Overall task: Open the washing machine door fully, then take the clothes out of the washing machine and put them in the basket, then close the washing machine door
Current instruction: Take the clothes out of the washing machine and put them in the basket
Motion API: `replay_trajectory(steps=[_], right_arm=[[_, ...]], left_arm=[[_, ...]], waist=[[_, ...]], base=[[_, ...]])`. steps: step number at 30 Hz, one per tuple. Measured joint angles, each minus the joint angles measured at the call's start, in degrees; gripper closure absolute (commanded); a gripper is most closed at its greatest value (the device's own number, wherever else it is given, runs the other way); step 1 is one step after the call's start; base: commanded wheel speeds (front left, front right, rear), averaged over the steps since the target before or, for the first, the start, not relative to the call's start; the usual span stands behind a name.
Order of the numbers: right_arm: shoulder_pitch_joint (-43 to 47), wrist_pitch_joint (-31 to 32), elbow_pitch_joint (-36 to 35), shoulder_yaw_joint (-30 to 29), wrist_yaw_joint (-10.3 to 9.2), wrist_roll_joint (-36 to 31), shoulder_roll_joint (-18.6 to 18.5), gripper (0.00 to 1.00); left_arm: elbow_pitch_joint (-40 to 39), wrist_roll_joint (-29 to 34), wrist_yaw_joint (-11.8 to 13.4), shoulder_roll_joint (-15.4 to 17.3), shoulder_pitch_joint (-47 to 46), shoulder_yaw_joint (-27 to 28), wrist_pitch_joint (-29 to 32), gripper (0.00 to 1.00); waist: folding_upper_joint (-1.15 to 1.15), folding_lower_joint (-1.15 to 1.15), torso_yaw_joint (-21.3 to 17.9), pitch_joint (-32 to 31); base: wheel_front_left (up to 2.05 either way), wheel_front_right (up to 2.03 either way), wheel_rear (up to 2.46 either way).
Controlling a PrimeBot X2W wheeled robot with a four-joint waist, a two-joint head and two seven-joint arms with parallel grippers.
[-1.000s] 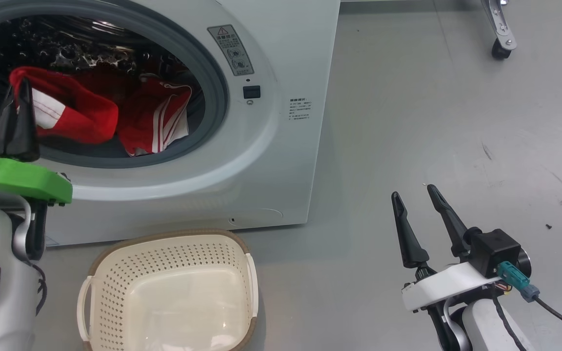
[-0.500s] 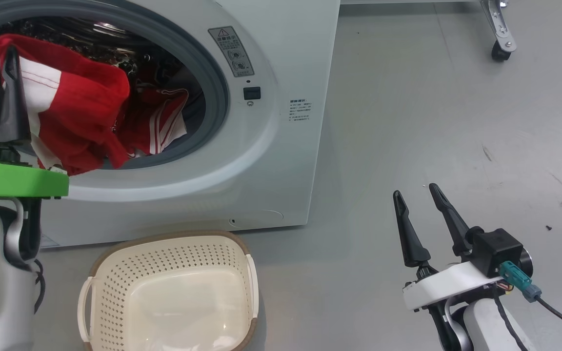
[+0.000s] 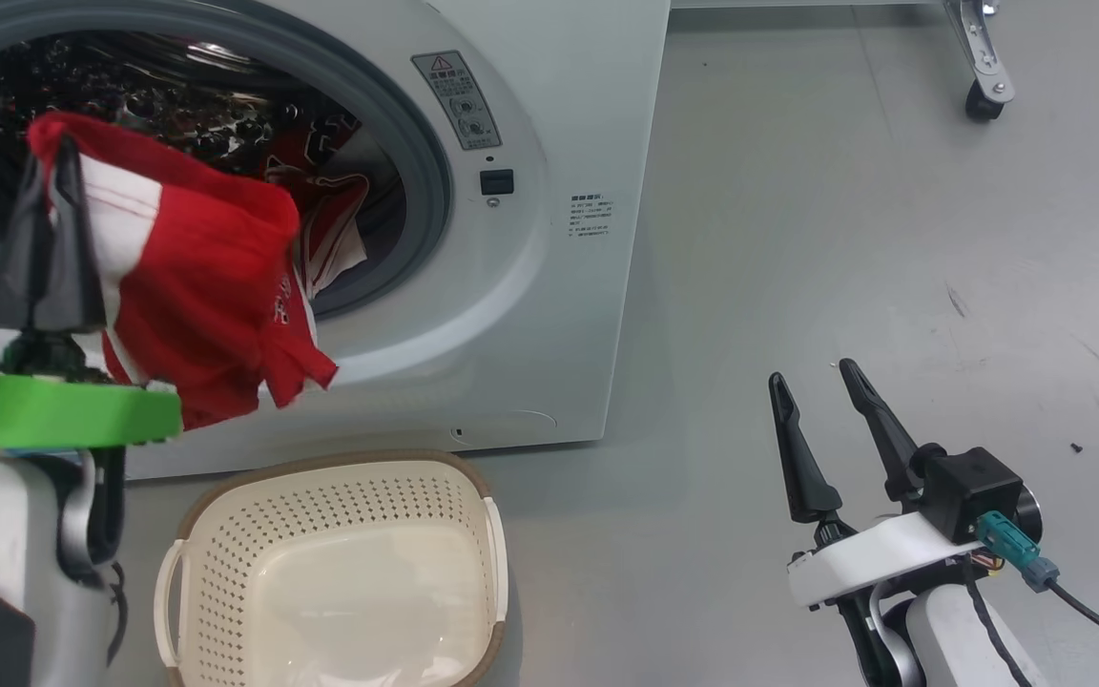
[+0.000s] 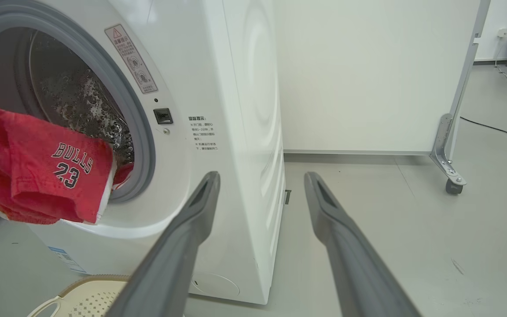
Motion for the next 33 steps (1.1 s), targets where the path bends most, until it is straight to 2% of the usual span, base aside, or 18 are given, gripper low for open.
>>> replay_trajectory(steps=[18, 28, 33], right_arm=[[-0.03, 0.0, -0.16, 1.27, 0.34, 0.0, 0.0, 0.0], [-0.21, 0.0, -0.63, 1.35, 0.34, 0.0, 0.0, 0.0], [-0.7, 0.0, -1.04, 1.6, 0.33, 0.0, 0.0, 0.0]], left_arm=[[4.45, -1.24, -0.18, 0.93, 10.58, -12.55, 1.14, 1.0], [9.56, -2.43, -0.19, 1.4, 12.77, -17.12, 4.26, 1.0], [13.61, -2.86, -0.19, 1.77, 13.82, -17.67, 6.32, 1.0]], waist=[[0.0, 0.0, -1.04, 2.05], [0.0, 0.0, -1.78, 3.97], [0.0, 0.0, -2.24, 5.23]], base=[[0.0, 0.0, 0.0], [0.0, 0.0, 0.0], [0.0, 0.0, 0.0]])
